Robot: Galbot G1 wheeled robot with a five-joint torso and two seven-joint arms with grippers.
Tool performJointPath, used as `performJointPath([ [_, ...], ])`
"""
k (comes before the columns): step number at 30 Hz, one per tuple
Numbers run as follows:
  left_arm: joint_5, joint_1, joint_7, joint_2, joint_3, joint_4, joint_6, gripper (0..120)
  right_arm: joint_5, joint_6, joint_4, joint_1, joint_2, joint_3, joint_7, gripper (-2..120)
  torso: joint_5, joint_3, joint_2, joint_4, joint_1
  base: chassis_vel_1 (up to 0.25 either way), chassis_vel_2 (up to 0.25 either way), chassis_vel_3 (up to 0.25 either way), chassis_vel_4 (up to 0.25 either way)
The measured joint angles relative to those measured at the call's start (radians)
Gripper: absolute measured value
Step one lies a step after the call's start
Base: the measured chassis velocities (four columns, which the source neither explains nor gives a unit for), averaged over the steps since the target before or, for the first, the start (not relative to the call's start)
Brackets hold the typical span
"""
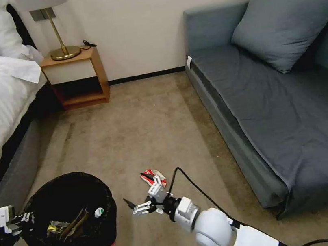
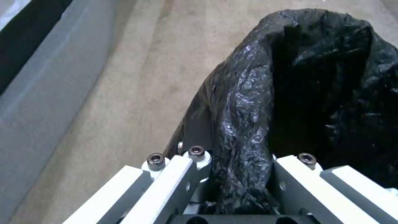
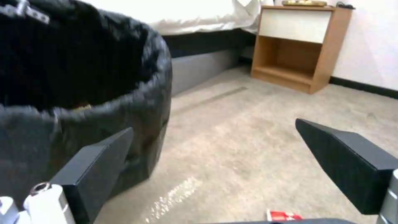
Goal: Pick up the trash bin, then pick up the garbage on the floor and place it into the trash bin.
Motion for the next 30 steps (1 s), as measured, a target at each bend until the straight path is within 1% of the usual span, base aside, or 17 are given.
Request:
performJointPath([
  [6,-0.003,0.001,0.000,0.002,-0.007,0.000,0.000,5,-0.009,-0.014,-0.009,-0.009,-0.008,0.005,-0.008,100,-0.0001,0.000,0.000,0.0002,0.000,-0.110,0.136,0.133,-0.114],
  [11,-0.005,0.002,0.000,0.005,-0.010,-0.001,0.000,5,-0.018,-0.035,-0.027,-0.011,-0.010,0.002,-0.009,100,-0.0002,0.000,0.000,-0.0002,0.000,-0.223,0.208,0.215,-0.242],
  [14,-0.005,0.001,0.000,0.006,-0.012,0.001,0.000,5,-0.032,-0.081,-0.041,-0.010,-0.012,-0.002,-0.011,100,-0.0003,0.000,0.000,0.0002,0.000,-0.232,0.280,0.243,-0.273],
  [19,-0.006,0.000,0.001,0.006,-0.013,0.002,0.000,5,-0.034,-0.114,-0.071,-0.004,-0.010,-0.014,-0.009,100,-0.0002,0.000,0.000,-0.0003,0.000,-0.251,0.236,0.248,-0.246],
  [20,-0.006,0.000,0.002,0.006,-0.014,0.003,0.000,5,-0.037,-0.146,-0.083,0.000,-0.006,-0.021,-0.001,100,-0.0002,0.001,0.000,-0.0005,0.000,-0.156,0.147,0.118,-0.140],
  [21,-0.006,0.000,0.002,0.006,-0.014,0.003,0.000,5,-0.037,-0.146,-0.083,0.000,-0.006,-0.021,-0.001,100,-0.0002,0.001,0.000,-0.0005,0.000,-0.156,0.147,0.118,-0.140],
  [22,-0.006,0.000,0.002,0.006,-0.015,0.003,0.000,5,-0.035,-0.164,-0.090,0.002,-0.004,-0.025,0.004,100,-0.0004,0.000,0.000,-0.0004,0.000,-0.156,0.114,0.118,-0.140],
  [23,-0.006,0.001,0.002,0.006,-0.017,0.004,0.000,5,-0.027,-0.195,-0.102,0.008,0.003,-0.029,0.013,100,-0.0004,0.000,0.000,-0.0003,0.000,-0.083,0.114,0.036,-0.063],
  [24,-0.007,0.003,0.002,0.005,-0.021,0.004,-0.001,5,-0.007,-0.248,-0.130,0.021,0.016,-0.038,0.023,100,-0.0002,0.000,0.000,-0.0003,0.000,0.000,0.000,0.000,0.000],
  [25,-0.008,0.005,0.003,0.005,-0.024,0.004,-0.001,5,0.004,-0.275,-0.146,0.029,0.024,-0.043,0.027,100,-0.0003,0.000,0.000,-0.0001,0.000,0.012,-0.060,-0.029,0.027],
  [26,-0.008,0.005,0.003,0.005,-0.024,0.004,-0.001,5,0.004,-0.275,-0.146,0.029,0.024,-0.043,0.027,100,-0.0003,0.000,0.000,-0.0001,0.000,0.012,-0.060,-0.029,0.027],
  [29,-0.012,0.015,0.005,0.002,-0.037,0.004,-0.001,5,0.061,-0.409,-0.220,0.070,0.069,-0.063,0.042,100,-0.0003,0.000,0.000,0.0003,0.000,0.064,-0.058,-0.050,0.068],
  [30,-0.013,0.018,0.006,0.002,-0.040,0.004,-0.001,5,0.076,-0.438,-0.242,0.081,0.083,-0.069,0.043,100,-0.0004,0.000,0.000,0.0004,0.000,0.000,0.000,0.000,0.000],
])
